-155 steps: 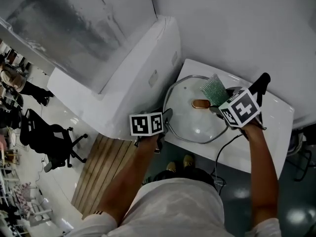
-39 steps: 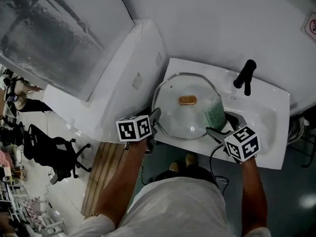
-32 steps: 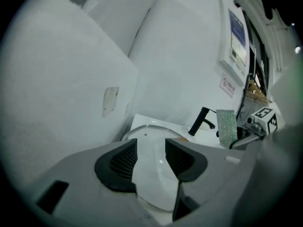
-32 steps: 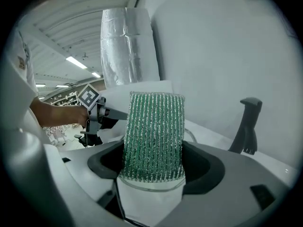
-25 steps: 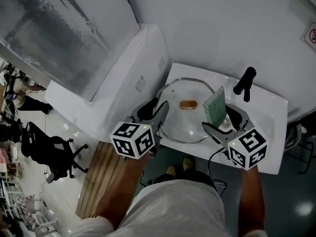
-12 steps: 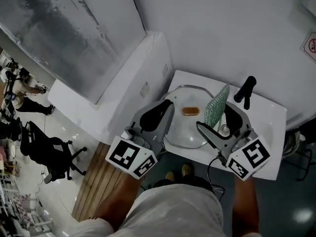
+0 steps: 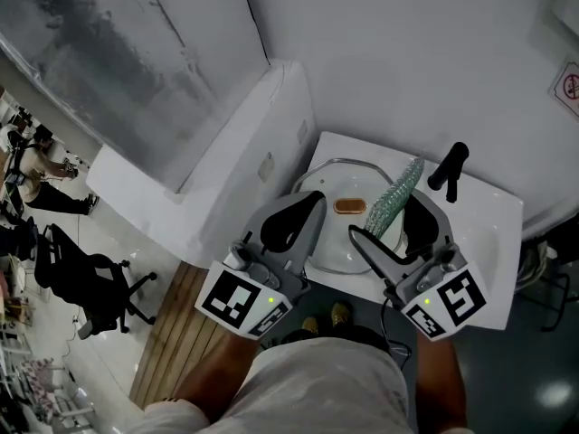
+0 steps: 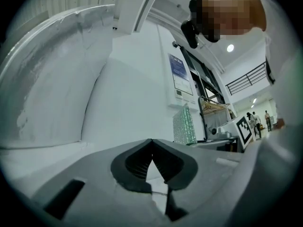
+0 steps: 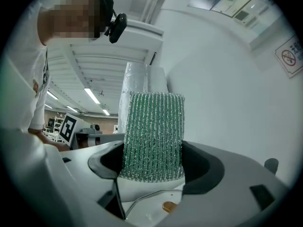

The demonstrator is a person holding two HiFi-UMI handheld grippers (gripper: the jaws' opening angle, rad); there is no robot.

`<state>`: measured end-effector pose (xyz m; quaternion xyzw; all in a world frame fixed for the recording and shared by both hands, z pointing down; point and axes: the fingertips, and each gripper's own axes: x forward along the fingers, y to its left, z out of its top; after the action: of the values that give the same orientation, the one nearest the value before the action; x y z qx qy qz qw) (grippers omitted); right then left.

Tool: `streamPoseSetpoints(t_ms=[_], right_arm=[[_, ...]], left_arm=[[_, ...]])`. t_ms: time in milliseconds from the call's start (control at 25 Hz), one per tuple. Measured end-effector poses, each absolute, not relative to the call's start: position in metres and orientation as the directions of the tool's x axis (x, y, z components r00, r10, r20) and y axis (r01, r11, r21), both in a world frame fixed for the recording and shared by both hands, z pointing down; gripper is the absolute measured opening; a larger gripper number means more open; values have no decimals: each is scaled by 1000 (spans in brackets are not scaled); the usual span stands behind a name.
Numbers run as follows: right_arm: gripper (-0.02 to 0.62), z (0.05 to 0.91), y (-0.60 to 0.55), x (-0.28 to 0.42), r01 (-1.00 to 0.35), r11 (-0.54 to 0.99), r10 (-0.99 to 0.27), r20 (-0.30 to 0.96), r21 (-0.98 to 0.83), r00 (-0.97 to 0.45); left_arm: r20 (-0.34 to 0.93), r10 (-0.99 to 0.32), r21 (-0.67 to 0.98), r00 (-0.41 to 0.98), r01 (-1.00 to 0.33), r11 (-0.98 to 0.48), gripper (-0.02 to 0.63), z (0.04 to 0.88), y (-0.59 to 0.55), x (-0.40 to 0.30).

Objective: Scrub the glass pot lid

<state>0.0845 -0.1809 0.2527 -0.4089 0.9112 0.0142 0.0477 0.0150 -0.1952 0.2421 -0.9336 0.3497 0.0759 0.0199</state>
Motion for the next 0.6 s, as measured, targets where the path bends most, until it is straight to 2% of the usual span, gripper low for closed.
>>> streamPoseSetpoints(t_ms=[600], right_arm=[[348, 254, -176, 83, -786, 618, -781, -106, 6, -615]], left_arm=[[-175, -635, 16, 753, -642, -766, 15, 239, -186, 14]])
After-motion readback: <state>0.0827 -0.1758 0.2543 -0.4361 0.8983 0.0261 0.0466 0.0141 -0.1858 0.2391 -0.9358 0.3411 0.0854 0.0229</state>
